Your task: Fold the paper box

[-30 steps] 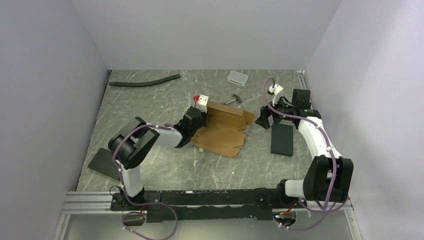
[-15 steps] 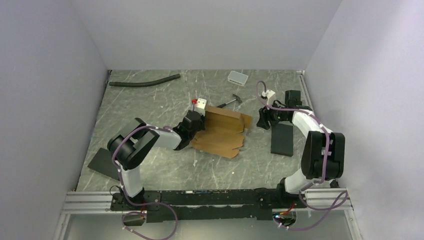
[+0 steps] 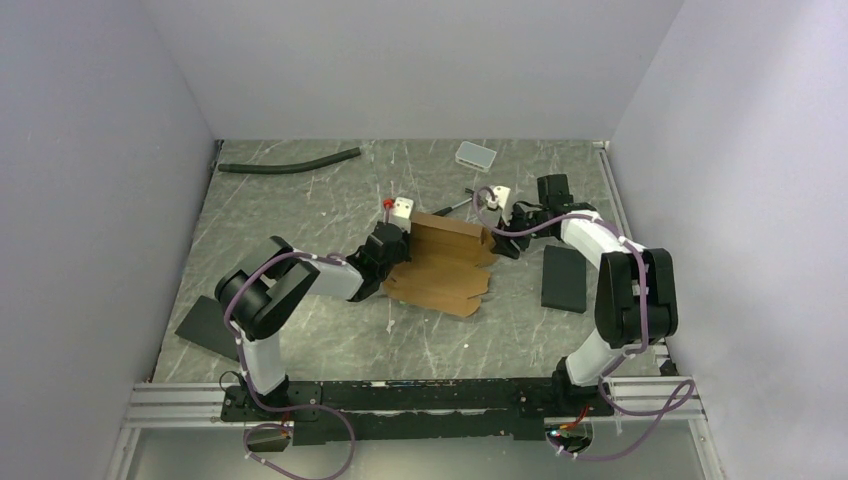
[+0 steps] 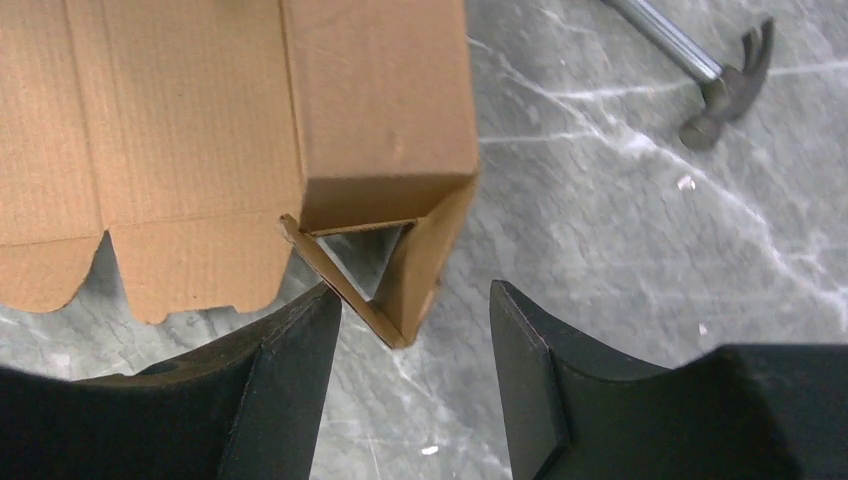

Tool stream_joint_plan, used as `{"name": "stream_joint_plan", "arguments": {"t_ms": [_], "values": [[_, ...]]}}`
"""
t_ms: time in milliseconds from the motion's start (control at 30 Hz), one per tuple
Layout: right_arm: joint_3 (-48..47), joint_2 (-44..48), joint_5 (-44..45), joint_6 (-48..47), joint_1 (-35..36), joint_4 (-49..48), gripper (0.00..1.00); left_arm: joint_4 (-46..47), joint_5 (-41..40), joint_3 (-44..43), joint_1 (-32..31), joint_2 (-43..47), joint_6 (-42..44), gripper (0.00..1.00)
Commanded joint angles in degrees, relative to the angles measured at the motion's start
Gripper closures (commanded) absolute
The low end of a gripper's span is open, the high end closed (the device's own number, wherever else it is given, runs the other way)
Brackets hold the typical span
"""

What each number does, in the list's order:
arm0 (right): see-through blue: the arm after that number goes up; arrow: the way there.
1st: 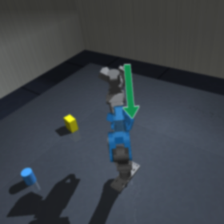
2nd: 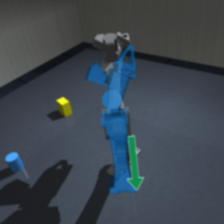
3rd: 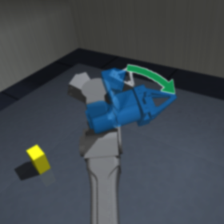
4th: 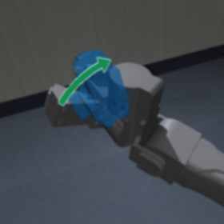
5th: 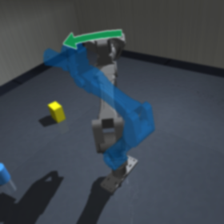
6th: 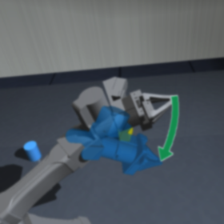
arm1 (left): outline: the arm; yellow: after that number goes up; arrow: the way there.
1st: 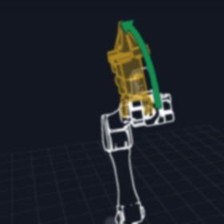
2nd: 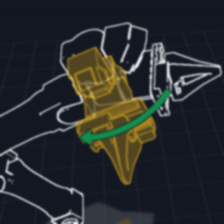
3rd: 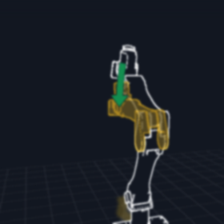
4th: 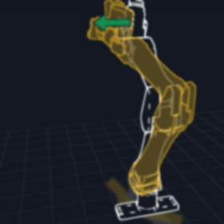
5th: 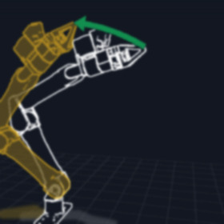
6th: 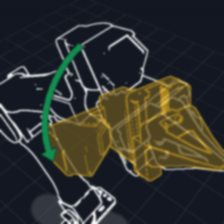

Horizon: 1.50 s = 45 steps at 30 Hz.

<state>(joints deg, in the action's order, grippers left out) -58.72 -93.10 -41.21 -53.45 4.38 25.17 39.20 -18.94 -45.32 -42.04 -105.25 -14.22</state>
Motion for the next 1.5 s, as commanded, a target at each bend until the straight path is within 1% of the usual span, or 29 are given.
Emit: {"name": "stream_joint_plan", "arguments": {"t_ms": [0,333,433,533,667,800,933,1033,1167,1267,1367,1467], "values": [[-1.65,-1.06,-3.44,-5.10,1.90,1.01,0.41,1.65,-0.15,0.40,-0.51,1.72,-1.56,1.00],[0.89,-0.76,-2.45,2.46,2.46,-3.10,0.42,1.73,-0.12,0.87,-1.10,2.37,-3.02,1.00],[2.50,0.87,-2.50,2.79,2.47,-3.20,0.38,0.15,-1.27,0.64,-1.48,2.80,-4.39,1.00],[5.26,2.92,-1.70,4.72,2.55,-6.43,0.36,-0.59,-1.95,0.75,-1.68,3.03,-6.12,1.00],[5.89,2.92,1.11,9.73,2.56,-9.83,0.37,-1.16,-2.19,0.68,-2.03,3.21,-7.95,1.00],[6.09,3.18,-1.09,11.83,3.09,-11.09,0.42,-1.90,-2.41,0.11,-2.65,3.13,-8.78,1.00],[5.72,4.16,-4.33,11.95,3.26,-9.54,0.44,-3.72,-3.68,-0.50,-3.33,2.90,-9.30,1.00],[5.10,4.66,-5.27,11.57,3.32,-7.17,0.41,-5.02,-4.89,-0.92,-3.68,3.03,-9.72,1.00],[4.88,4.98,-3.55,13.20,3.31,-5.75,0.41,-6.47,-6.47,-1.47,-4.16,3.10,-10.53,1.00],[4.17,4.32,-0.66,16.42,3.21,-5.22,0.41,-7.80,-7.89,-2.03,-4.55,2.95,-11.21,1.00],[3.55,3.75,-0.10,18.46,3.25,-4.37,0.40,-8.95,-8.96,-2.53,-5.12,2.90,-11.76,1.00],[3.20,3.48,-1.35,20.48,3.18,-4.52,0.40,-9.41,-9.59,-2.70,-5.56,2.95,-12.18,1.00]]}}
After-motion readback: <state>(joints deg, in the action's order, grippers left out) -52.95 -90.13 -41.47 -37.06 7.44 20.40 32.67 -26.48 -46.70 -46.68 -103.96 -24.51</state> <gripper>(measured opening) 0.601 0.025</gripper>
